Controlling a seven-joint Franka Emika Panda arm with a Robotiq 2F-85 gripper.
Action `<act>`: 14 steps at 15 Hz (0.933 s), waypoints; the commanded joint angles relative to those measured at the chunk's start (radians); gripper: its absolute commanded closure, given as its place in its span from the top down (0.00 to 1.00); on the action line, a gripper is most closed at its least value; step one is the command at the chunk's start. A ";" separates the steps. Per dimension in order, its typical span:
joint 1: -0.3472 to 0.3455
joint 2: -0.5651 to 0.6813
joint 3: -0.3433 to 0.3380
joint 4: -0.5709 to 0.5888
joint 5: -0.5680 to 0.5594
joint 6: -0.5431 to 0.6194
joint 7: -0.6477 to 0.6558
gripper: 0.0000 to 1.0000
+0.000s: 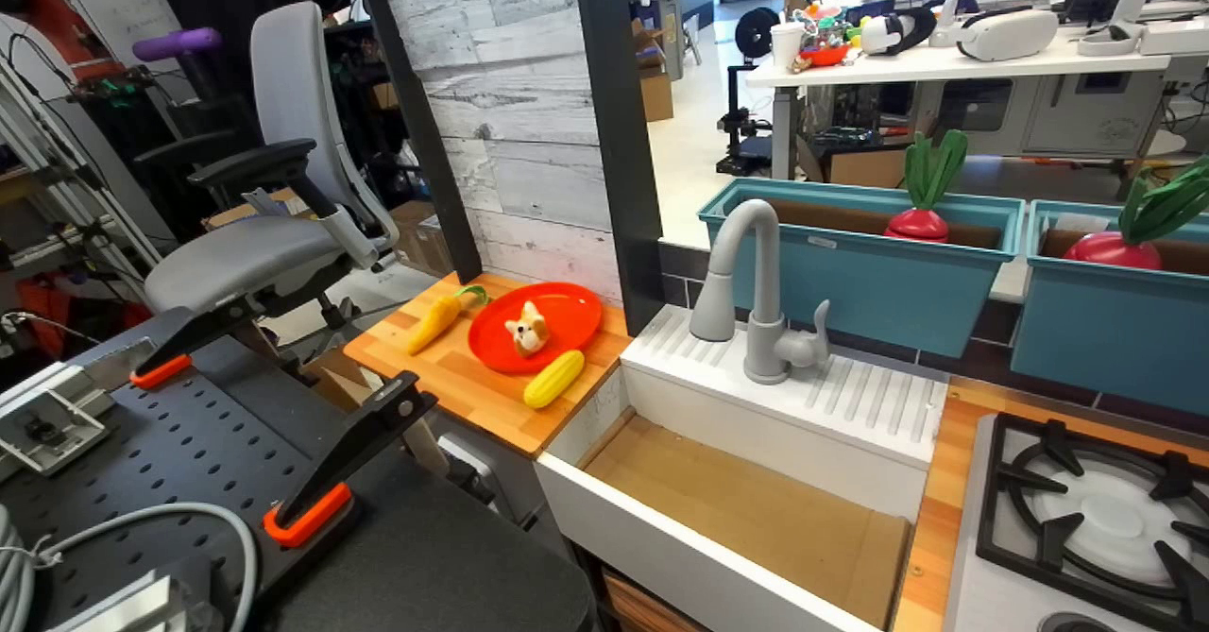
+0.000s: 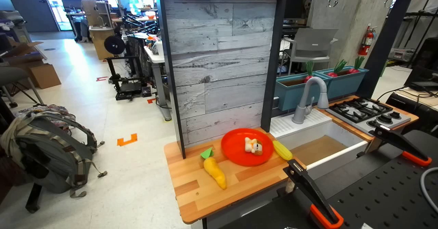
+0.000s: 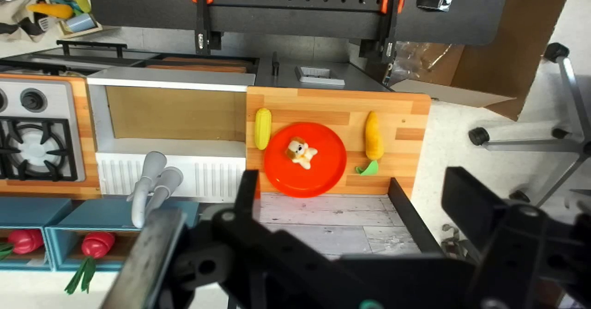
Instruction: Move the yellow maize cob to the left
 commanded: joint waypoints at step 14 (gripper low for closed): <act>-0.028 0.230 -0.037 -0.006 -0.012 0.271 -0.013 1.00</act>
